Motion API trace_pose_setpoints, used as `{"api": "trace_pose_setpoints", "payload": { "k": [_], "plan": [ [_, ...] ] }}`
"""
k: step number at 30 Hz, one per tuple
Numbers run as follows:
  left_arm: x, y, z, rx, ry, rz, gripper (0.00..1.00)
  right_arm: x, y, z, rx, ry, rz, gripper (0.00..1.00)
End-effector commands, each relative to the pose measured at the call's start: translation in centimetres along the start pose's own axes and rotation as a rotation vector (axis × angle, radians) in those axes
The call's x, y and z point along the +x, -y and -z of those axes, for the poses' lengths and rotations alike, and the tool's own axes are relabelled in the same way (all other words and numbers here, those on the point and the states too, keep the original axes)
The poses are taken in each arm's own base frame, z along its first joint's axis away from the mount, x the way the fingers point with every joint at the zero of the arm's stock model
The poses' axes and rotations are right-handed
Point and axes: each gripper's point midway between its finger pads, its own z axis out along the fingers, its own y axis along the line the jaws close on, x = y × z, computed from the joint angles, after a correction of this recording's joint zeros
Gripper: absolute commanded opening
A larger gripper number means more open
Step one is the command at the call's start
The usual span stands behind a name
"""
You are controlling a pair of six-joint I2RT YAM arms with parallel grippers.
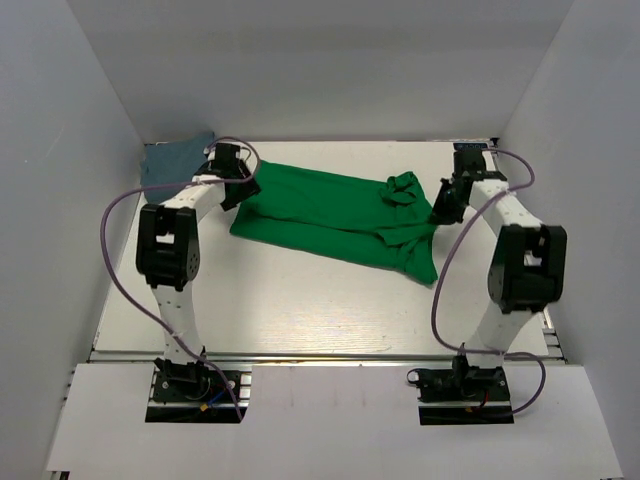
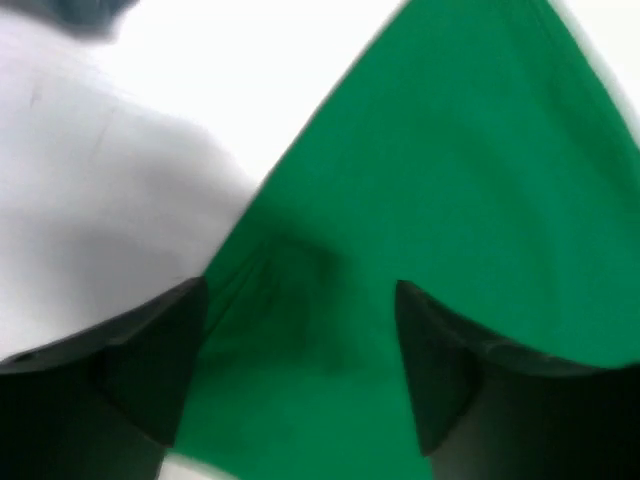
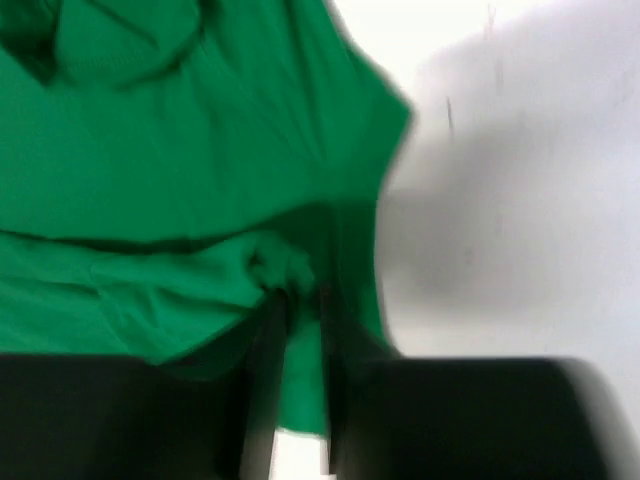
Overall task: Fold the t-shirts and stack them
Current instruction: Fold the flattened tshirt in 1/3 of the way
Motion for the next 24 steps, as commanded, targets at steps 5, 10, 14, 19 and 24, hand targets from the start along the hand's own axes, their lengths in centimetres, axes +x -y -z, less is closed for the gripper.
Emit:
{"api": "trace_pose_setpoints", "payload": {
  "k": [5, 10, 14, 19, 24],
  "plan": [
    [-5.3, 2.4, 0.3, 0.08, 0.029, 0.109, 1.0, -7.6, -3.5, -0.8, -0.203, 0.089, 0.015, 0.73],
    [-6.0, 4.1, 3.0, 0.212, 0.05, 0.091, 1.0, -6.5, -3.9, 1.3, -0.26, 0.127, 0.047, 0.82],
    [-4.8, 5.5, 4.8, 0.294, 0.043, -0.02, 1.0, -1.5, -4.1, 2.9, -0.34, 0.077, 0.085, 0.9],
    [-0.3, 6.2, 5.7, 0.407, -0.048, -0.132, 1.0, 2.6, -4.9, 3.3, -0.444, 0.027, 0.123, 0.9],
    [3.8, 6.3, 5.4, 0.421, -0.108, -0.212, 1.0, 5.3, -6.9, 1.6, -0.495, -0.055, 0.137, 0.9]
  ]
}}
